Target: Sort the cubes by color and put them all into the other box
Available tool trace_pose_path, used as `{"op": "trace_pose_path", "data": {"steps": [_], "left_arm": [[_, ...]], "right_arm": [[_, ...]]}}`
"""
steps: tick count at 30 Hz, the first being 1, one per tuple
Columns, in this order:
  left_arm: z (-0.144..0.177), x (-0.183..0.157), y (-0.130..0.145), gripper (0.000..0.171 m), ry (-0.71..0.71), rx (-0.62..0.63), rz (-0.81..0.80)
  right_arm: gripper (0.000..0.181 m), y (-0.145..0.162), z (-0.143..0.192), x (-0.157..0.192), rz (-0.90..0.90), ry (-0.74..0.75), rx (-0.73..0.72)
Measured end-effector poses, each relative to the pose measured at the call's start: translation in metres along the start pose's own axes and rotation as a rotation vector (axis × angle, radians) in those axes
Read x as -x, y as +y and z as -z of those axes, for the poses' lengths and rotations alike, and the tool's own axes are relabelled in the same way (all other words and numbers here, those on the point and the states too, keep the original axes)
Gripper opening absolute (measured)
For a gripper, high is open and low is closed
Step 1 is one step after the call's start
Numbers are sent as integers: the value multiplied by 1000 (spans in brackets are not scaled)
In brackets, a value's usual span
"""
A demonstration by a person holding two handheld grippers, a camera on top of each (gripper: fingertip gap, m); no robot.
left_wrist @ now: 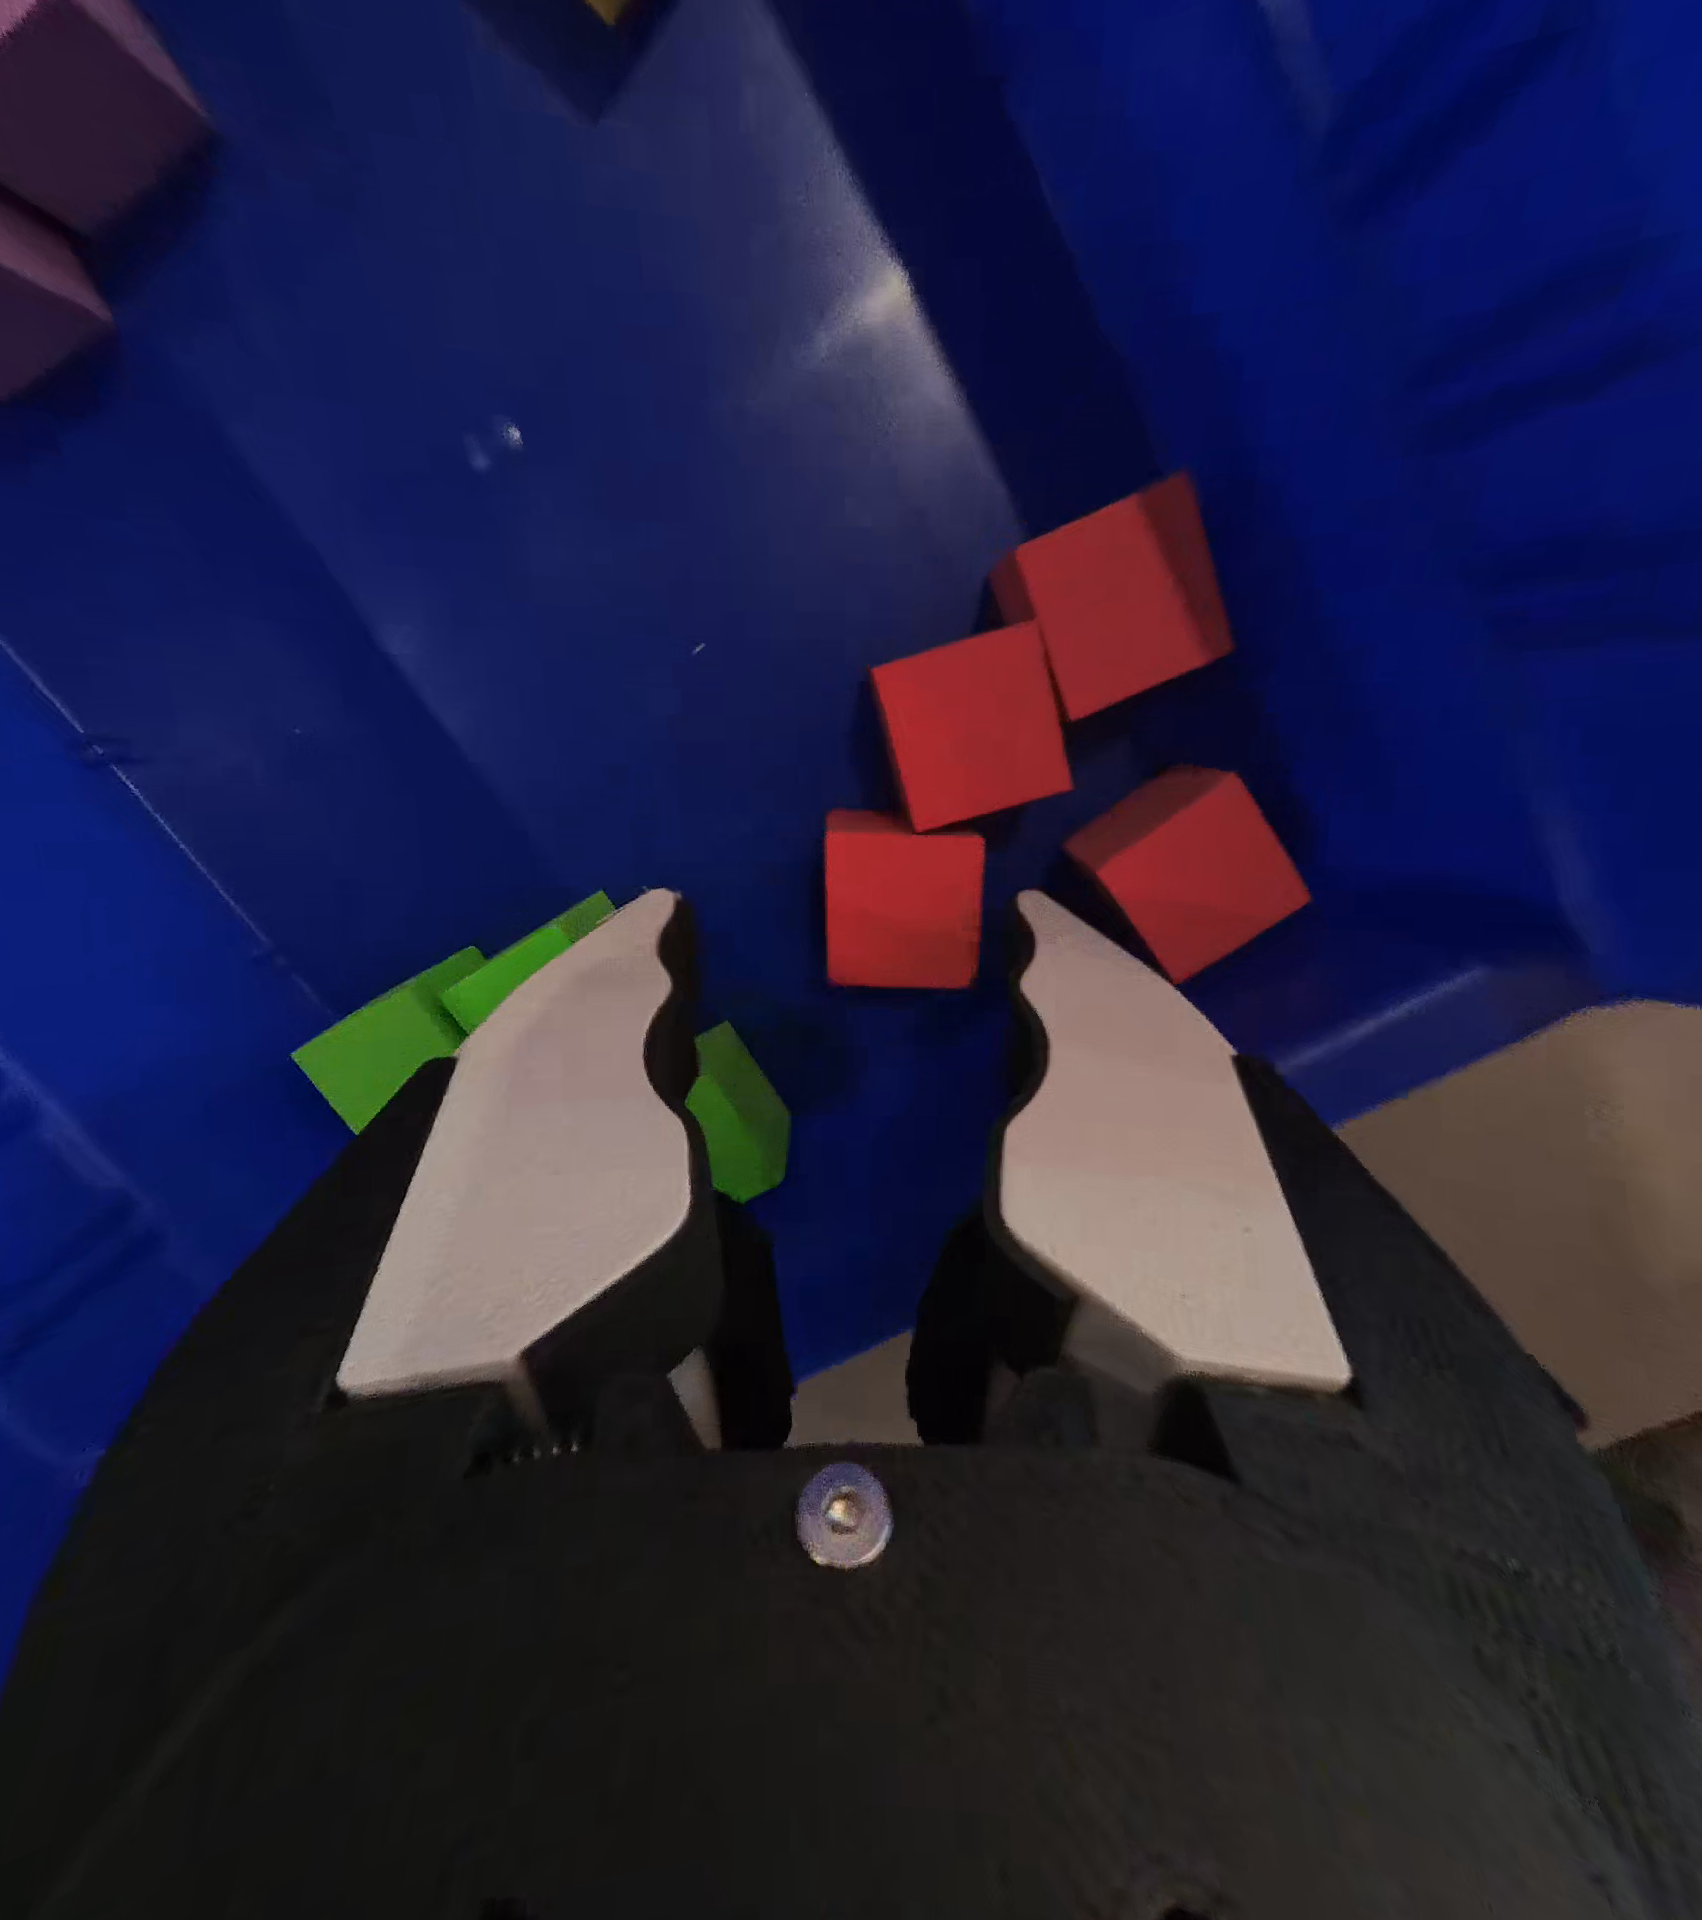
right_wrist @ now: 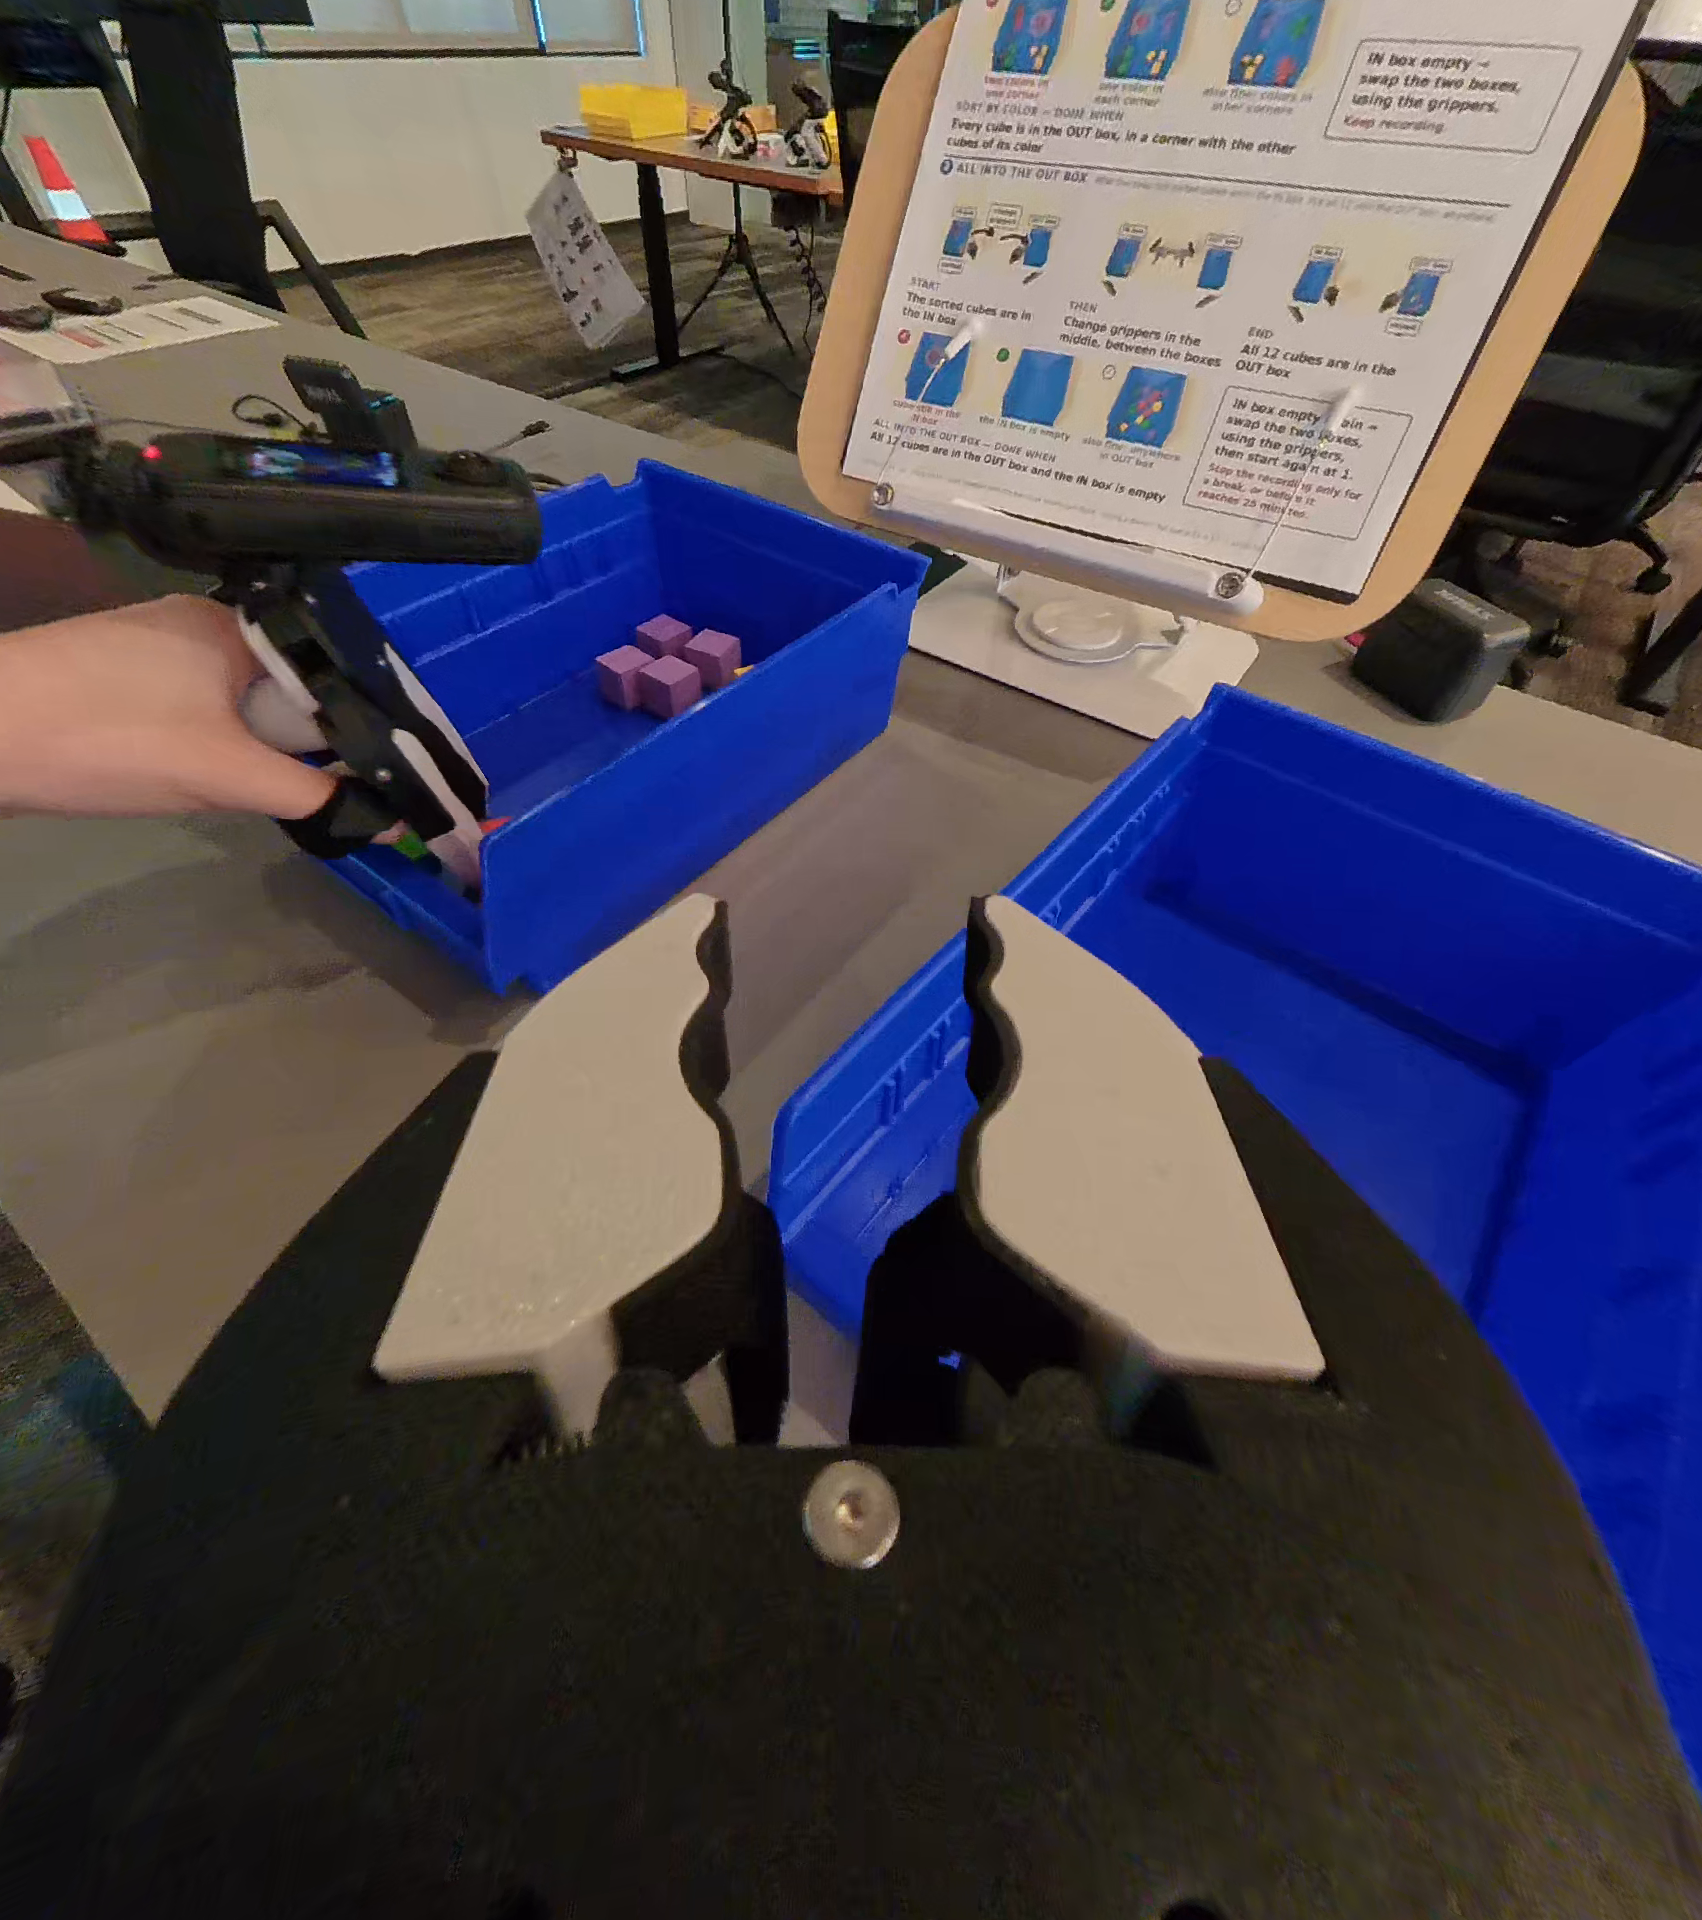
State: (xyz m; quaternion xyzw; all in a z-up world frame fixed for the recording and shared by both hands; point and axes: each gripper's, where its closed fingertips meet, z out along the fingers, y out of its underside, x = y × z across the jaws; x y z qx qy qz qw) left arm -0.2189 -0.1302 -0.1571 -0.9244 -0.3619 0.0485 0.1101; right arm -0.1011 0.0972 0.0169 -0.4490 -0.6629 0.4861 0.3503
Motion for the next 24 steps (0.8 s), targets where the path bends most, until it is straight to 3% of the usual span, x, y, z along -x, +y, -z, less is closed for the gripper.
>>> {"op": "trace_pose_path", "data": {"steps": [3, 6, 8, 10, 12, 14, 18, 21, 24], "left_arm": [[-6, 0, -1, 29, 27, 4, 15], [-5, 6, -6, 29, 23, -39, 27], [7, 3, -16, 29, 103, -156, 70], [40, -11, -34, 29, 323, -364, 134], [89, -37, -47, 29, 664, -556, 162], [134, -62, -48, 28, 953, -654, 132], [173, -110, -36, 28, 1266, -617, 13], [184, -140, -26, 28, 1432, -551, -38], [182, -157, -23, 29, 1513, -498, -46]], "right_arm": [[43, 5, 5, -1, 0, 3, 7], [43, 10, 4, 2, 3, -10, 17], [42, 11, 1, 10, 35, -59, 15], [39, 6, -4, 32, 107, -170, -27], [40, -1, -11, 55, 218, -255, -81], [42, -7, -20, 75, 361, -303, -128], [49, -12, -43, 105, 581, -334, -155], [48, -16, -48, 122, 603, -393, -189], [45, -17, -49, 131, 618, -414, -211]]}}
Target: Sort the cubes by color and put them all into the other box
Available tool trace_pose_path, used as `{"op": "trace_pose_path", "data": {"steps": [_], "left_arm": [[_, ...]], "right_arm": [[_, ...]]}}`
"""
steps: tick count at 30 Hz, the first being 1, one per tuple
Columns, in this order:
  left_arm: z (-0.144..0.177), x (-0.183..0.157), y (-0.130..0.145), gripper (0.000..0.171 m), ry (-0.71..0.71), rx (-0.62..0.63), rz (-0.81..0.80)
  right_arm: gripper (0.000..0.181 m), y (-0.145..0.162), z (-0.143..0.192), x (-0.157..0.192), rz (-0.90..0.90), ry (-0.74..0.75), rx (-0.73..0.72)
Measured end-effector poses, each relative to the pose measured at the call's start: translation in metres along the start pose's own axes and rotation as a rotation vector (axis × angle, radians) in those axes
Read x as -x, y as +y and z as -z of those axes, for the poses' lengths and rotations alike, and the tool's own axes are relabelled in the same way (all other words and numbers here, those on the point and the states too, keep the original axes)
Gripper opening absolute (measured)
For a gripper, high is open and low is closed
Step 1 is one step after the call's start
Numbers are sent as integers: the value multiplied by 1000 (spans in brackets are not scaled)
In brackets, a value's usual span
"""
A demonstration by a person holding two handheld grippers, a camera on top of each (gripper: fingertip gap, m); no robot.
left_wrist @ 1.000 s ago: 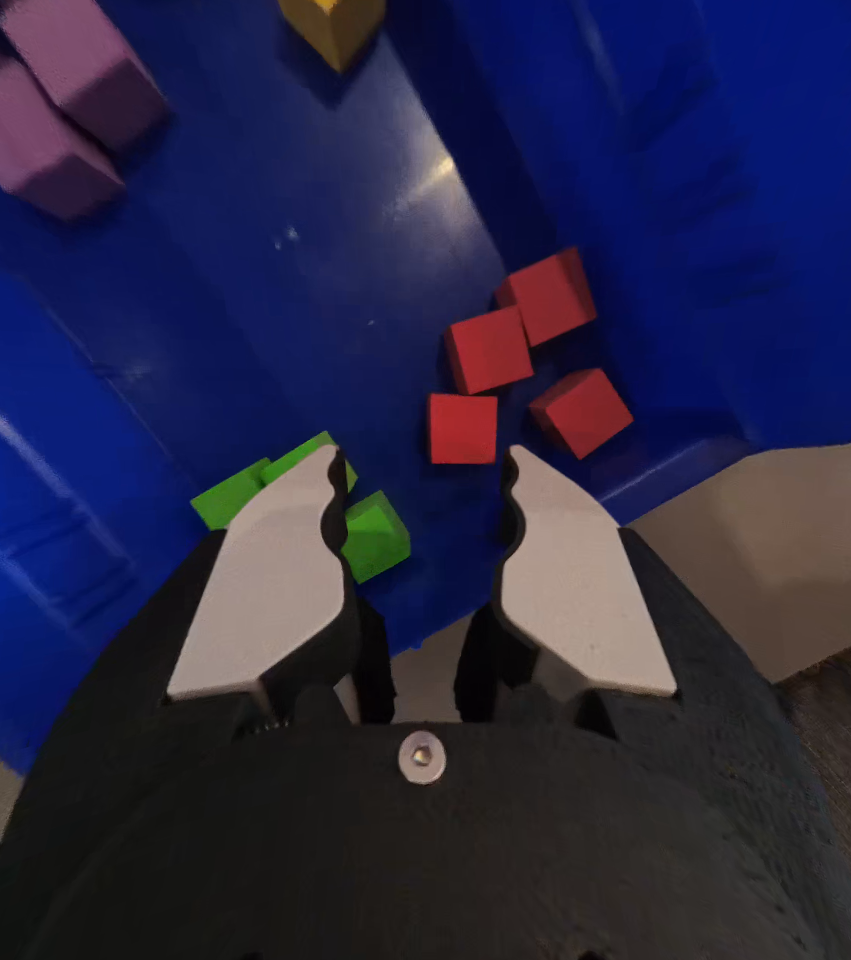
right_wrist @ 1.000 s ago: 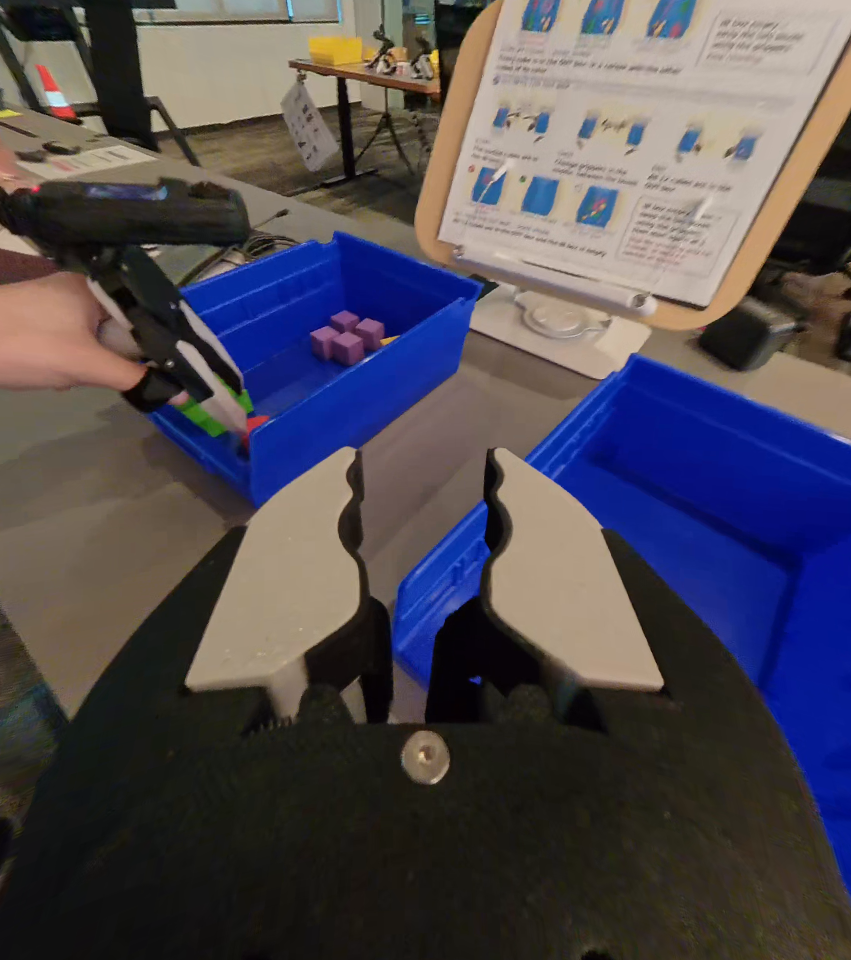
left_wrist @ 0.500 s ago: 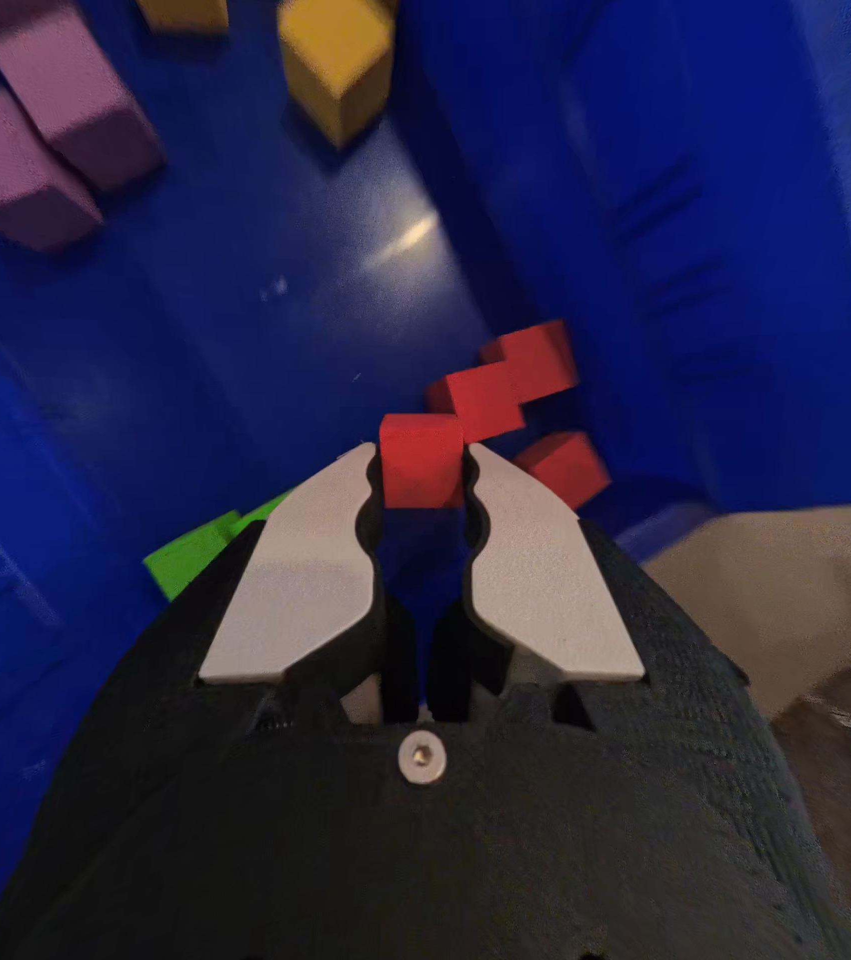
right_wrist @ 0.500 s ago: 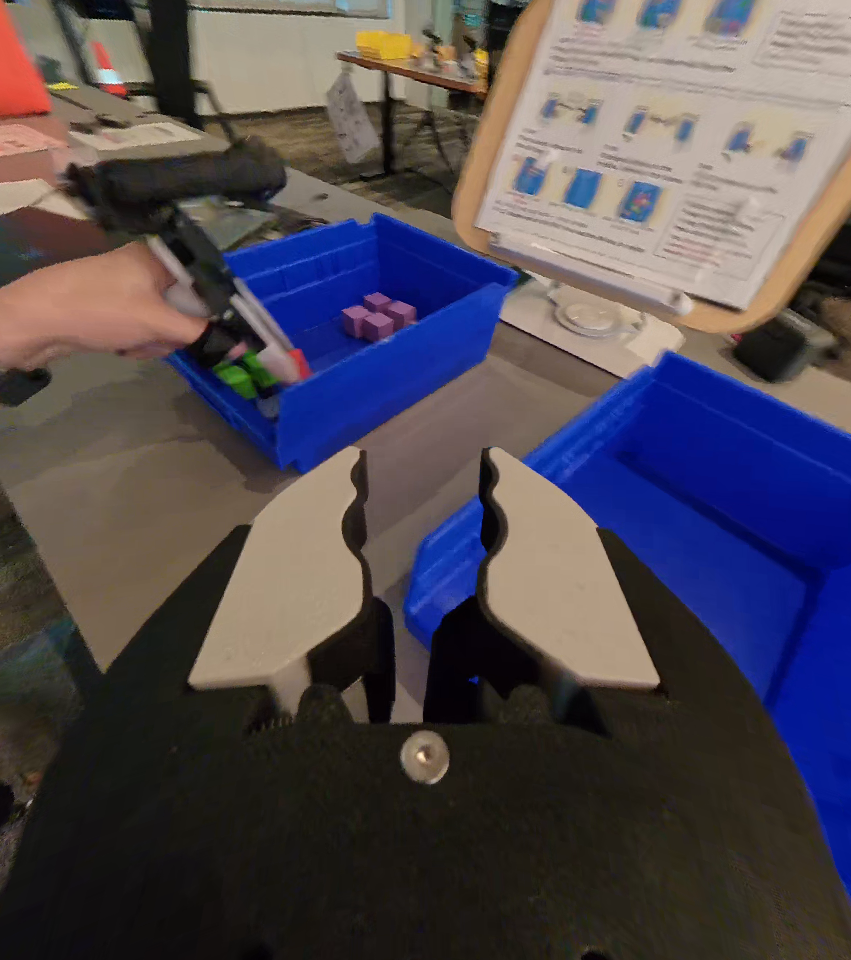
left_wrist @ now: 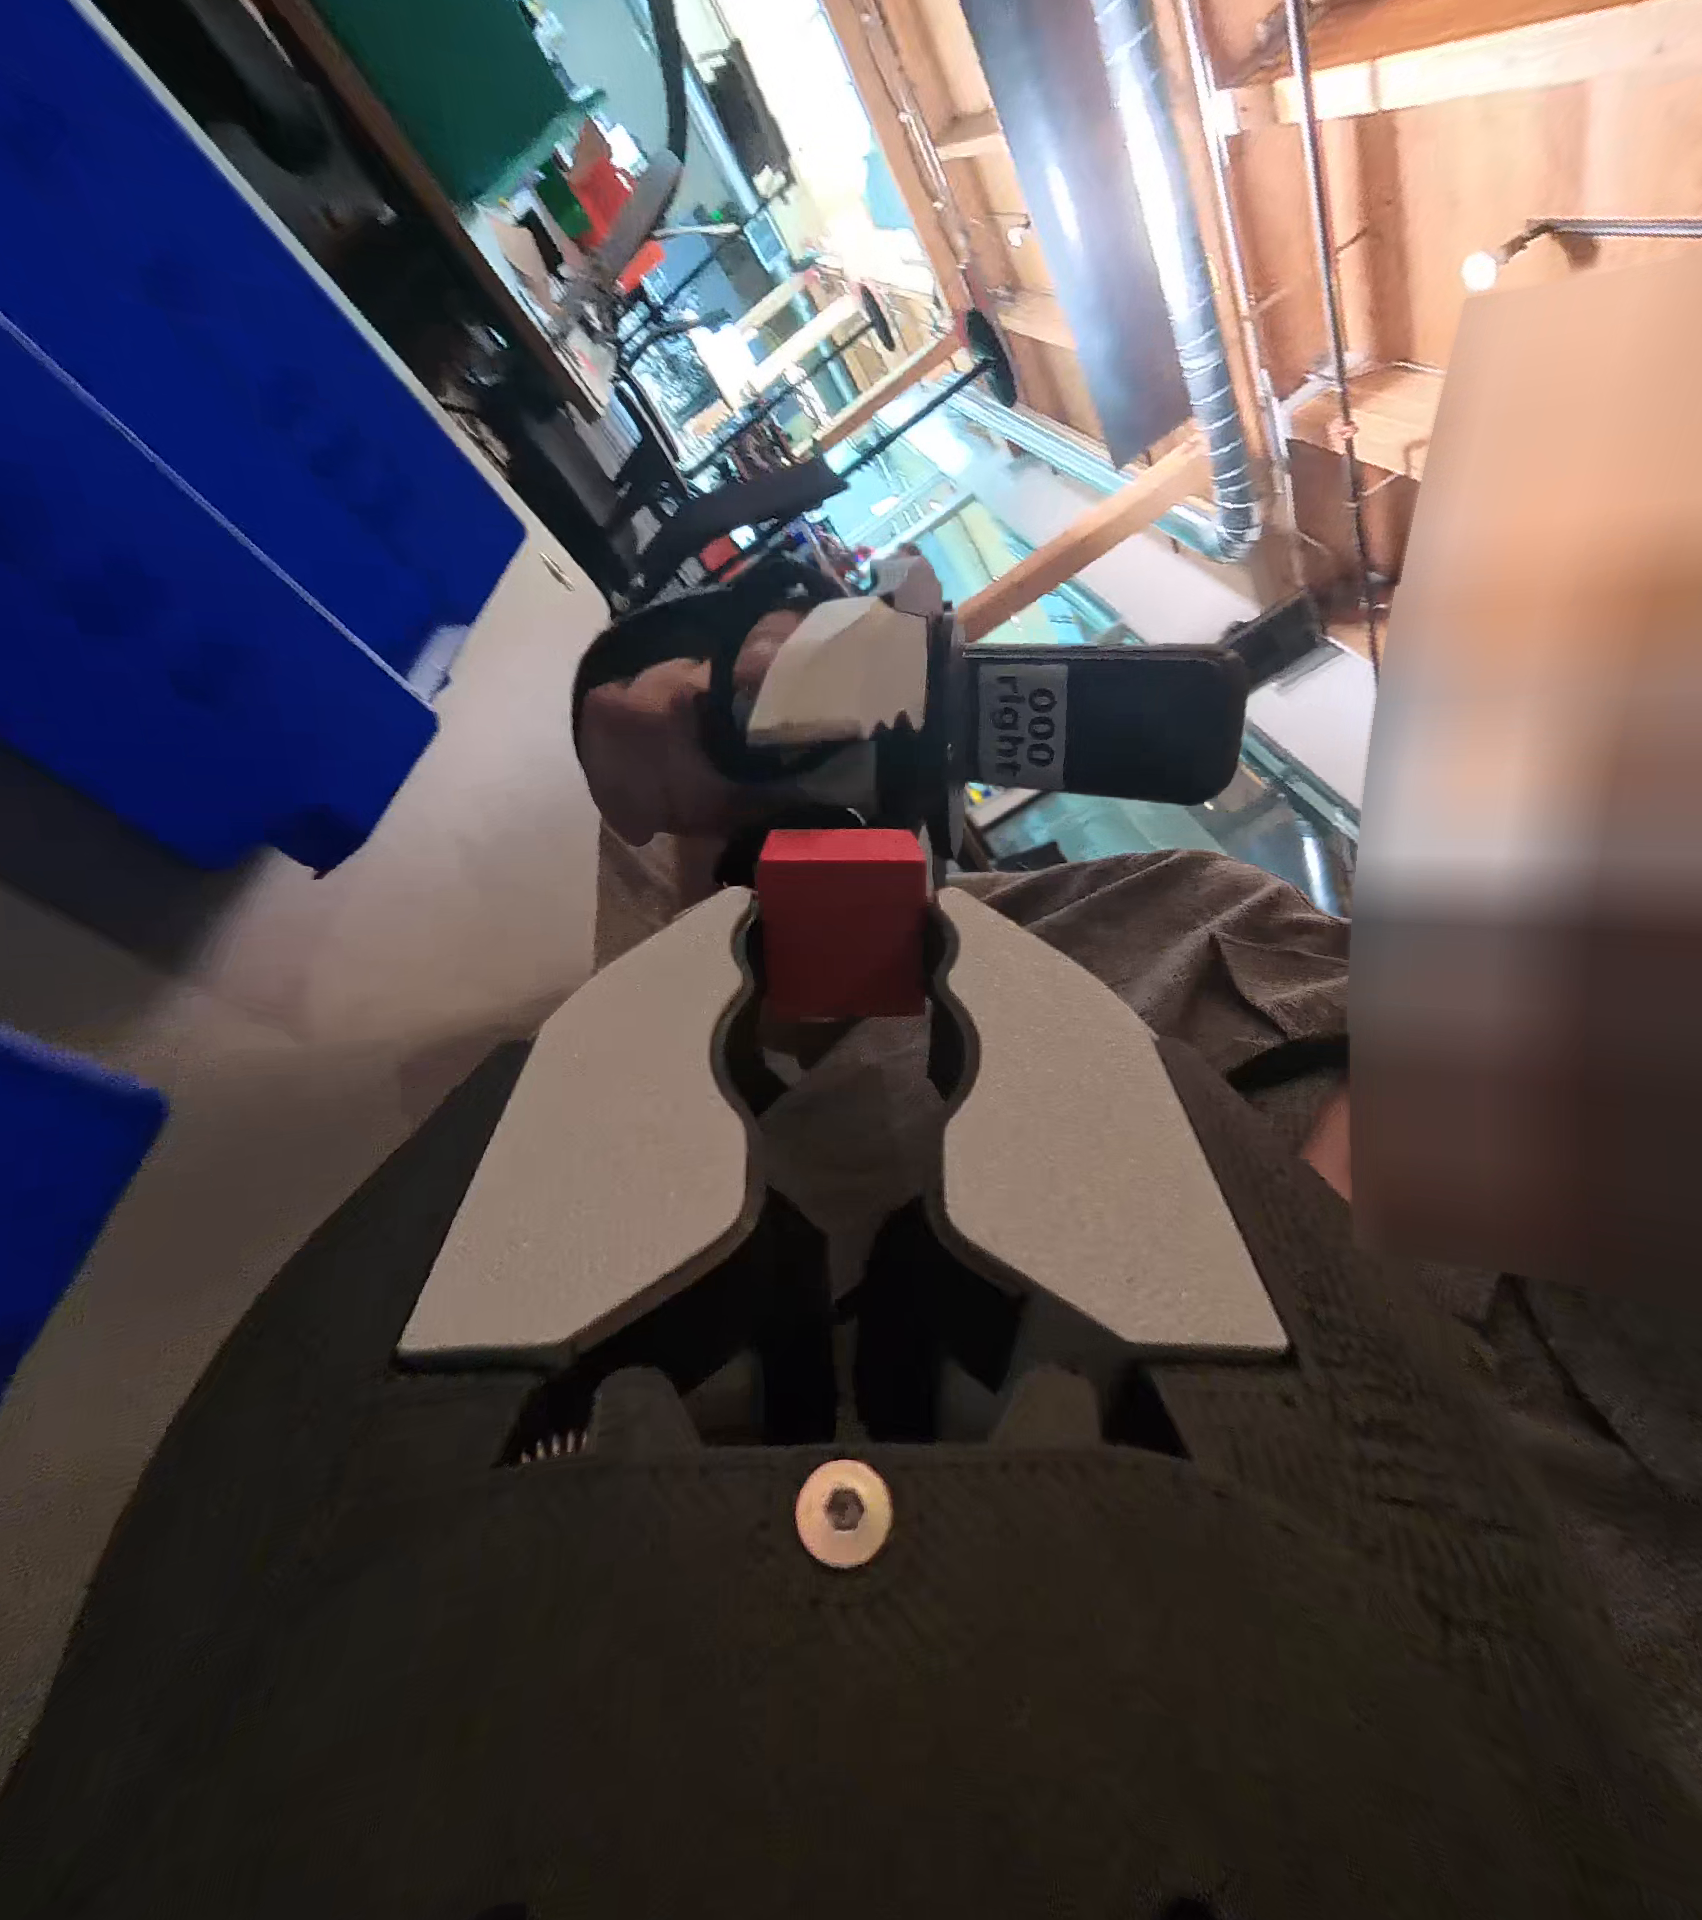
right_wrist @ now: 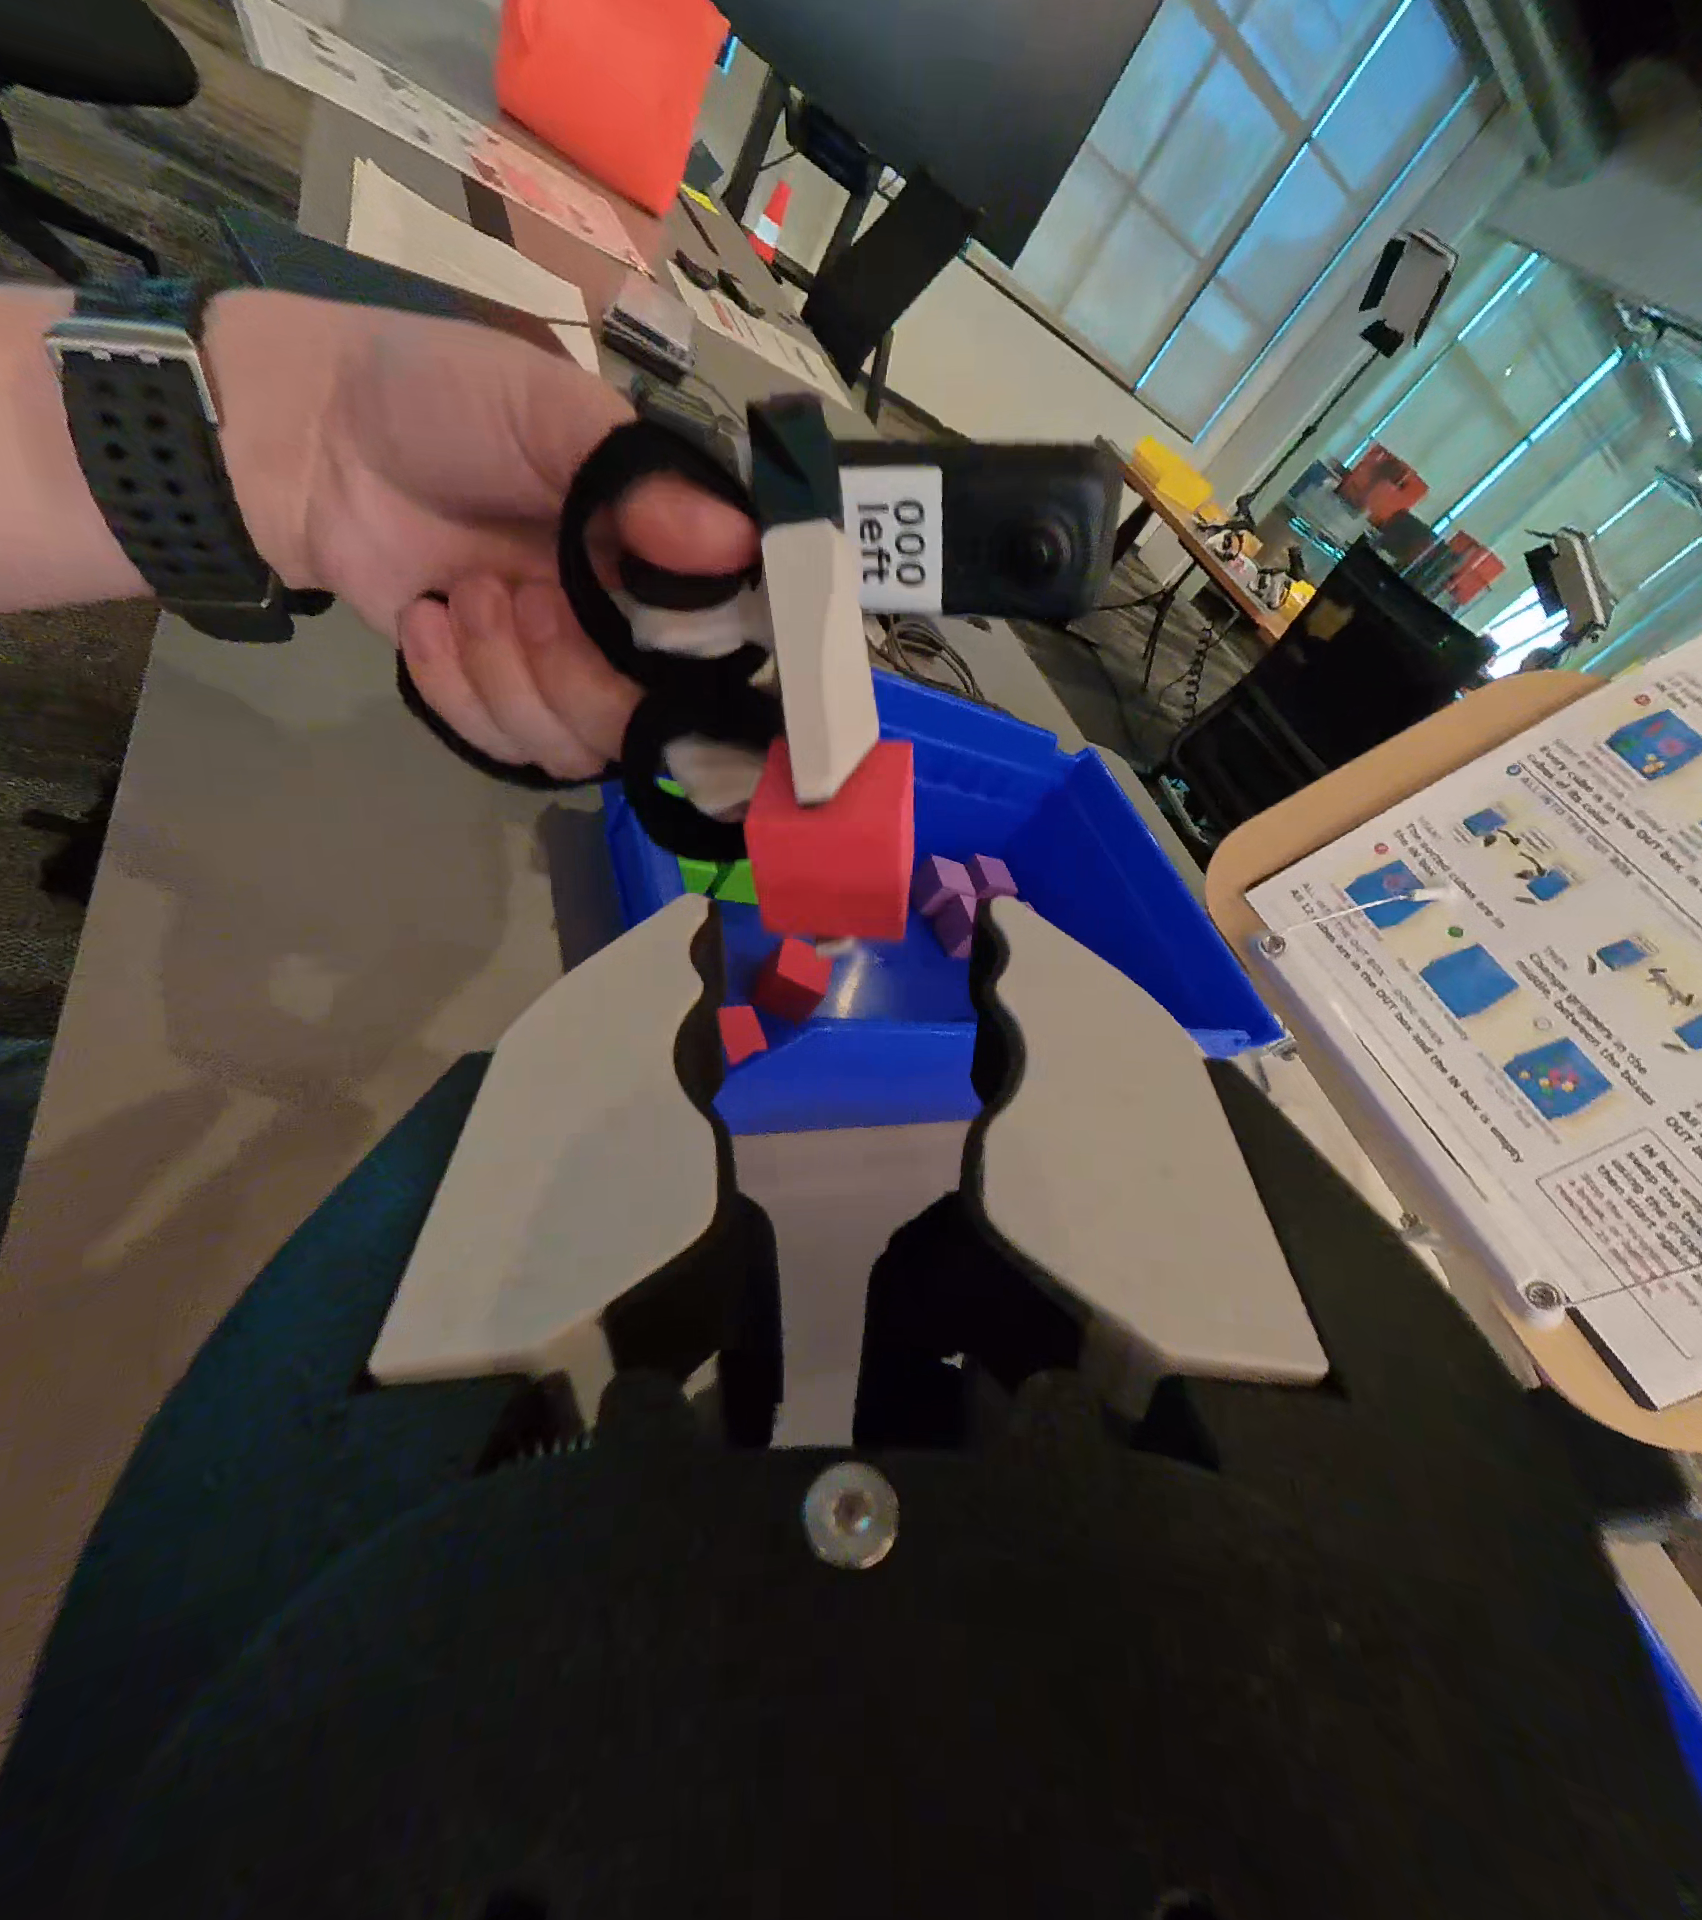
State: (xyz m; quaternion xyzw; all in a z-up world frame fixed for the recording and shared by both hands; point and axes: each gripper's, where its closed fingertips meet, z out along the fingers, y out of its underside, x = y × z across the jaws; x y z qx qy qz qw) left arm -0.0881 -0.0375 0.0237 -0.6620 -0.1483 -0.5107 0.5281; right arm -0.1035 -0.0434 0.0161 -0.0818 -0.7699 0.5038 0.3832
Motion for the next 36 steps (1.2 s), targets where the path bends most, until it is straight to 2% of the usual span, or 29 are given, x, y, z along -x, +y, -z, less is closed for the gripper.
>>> {"op": "trace_pose_path", "data": {"steps": [6, 11, 15, 18, 21, 23, 26, 30, 36], "left_arm": [[-13, 3, 6, 29, 71, 12, 52], [-15, 1, 3, 29, 92, -14, 53], [-7, -2, -14, 31, 69, -116, 4], [7, 8, -26, 32, -120, -178, -106], [26, 29, -33, 32, -495, -174, -288], [40, 39, -37, 33, -749, -135, -393], [53, 44, -39, 34, -1002, -74, -494], [61, 43, -40, 32, -1166, -30, -579], [69, 33, -47, 26, -1197, -69, -635]], "right_arm": [[30, 4, -5, 6, 13, -1, 19], [29, 2, -3, 5, 4, 12, 20], [29, -1, 8, -4, -11, 41, 18], [29, 13, 32, -32, -21, 132, 100], [29, 50, 70, -72, -127, 226, 265], [29, 85, 98, -97, -225, 281, 441], [29, 138, 136, -115, -389, 335, 752], [29, 189, 168, -112, -567, 316, 1028], [29, 238, 177, -87, -800, 251, 1215]]}}
